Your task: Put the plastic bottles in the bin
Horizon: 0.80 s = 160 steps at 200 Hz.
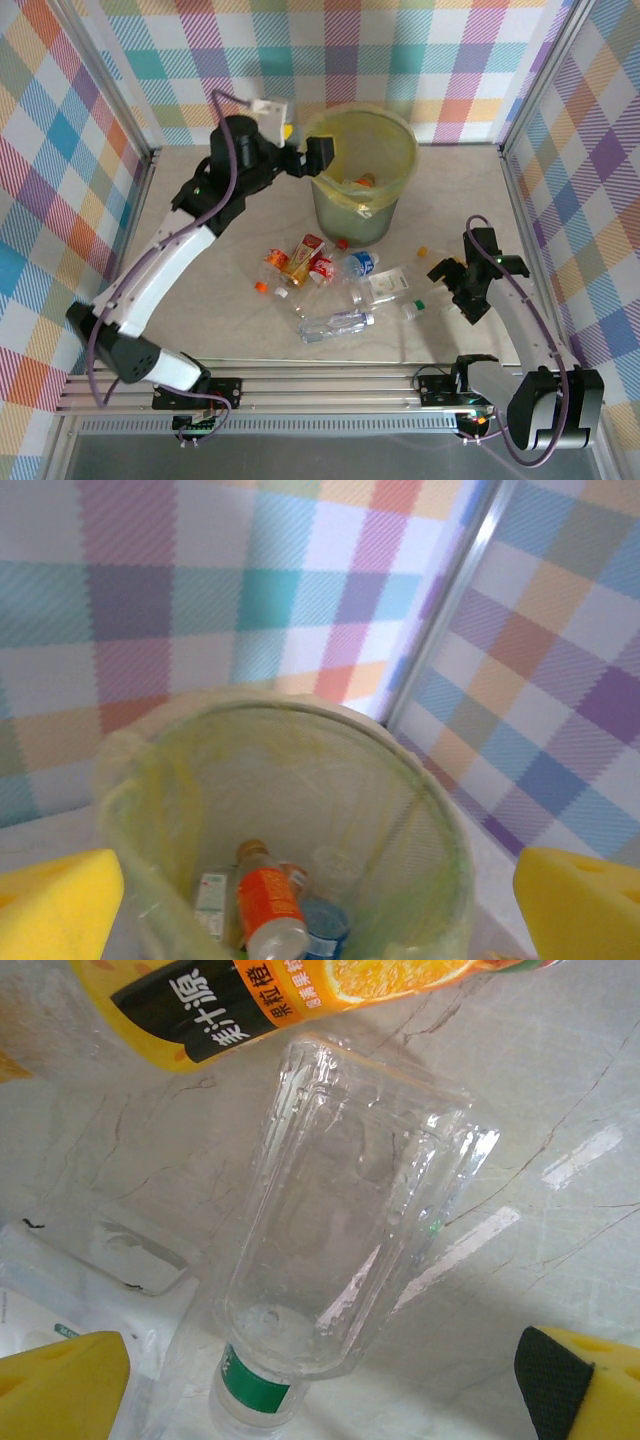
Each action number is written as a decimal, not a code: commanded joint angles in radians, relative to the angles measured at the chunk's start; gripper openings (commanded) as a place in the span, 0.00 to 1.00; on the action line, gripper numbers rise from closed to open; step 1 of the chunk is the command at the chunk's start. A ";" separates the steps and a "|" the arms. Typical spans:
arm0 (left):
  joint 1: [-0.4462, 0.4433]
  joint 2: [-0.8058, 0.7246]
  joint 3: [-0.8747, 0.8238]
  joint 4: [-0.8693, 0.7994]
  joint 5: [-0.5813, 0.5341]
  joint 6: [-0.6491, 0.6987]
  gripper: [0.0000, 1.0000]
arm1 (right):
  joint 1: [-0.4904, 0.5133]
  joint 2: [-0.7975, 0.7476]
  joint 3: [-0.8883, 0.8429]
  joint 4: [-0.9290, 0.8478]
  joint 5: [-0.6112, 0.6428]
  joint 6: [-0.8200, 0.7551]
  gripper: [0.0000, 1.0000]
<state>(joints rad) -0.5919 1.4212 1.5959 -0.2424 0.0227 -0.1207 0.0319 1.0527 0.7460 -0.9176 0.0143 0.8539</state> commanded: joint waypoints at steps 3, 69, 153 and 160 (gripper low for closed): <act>-0.009 -0.114 -0.148 0.145 -0.160 -0.031 1.00 | -0.003 0.023 -0.018 0.048 -0.004 0.024 1.00; -0.009 -0.261 -0.394 0.159 -0.401 -0.051 1.00 | -0.002 0.110 -0.054 0.136 -0.006 0.033 0.99; 0.028 -0.323 -0.572 0.147 -0.591 -0.170 1.00 | -0.003 0.182 -0.087 0.219 0.019 0.043 0.93; 0.037 -0.331 -0.586 0.152 -0.581 -0.177 1.00 | -0.003 0.190 -0.089 0.222 0.020 0.045 0.93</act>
<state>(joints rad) -0.5789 1.1423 1.0496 -0.1268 -0.5266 -0.2436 0.0319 1.2179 0.6727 -0.7254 0.0181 0.8803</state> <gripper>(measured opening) 0.998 0.935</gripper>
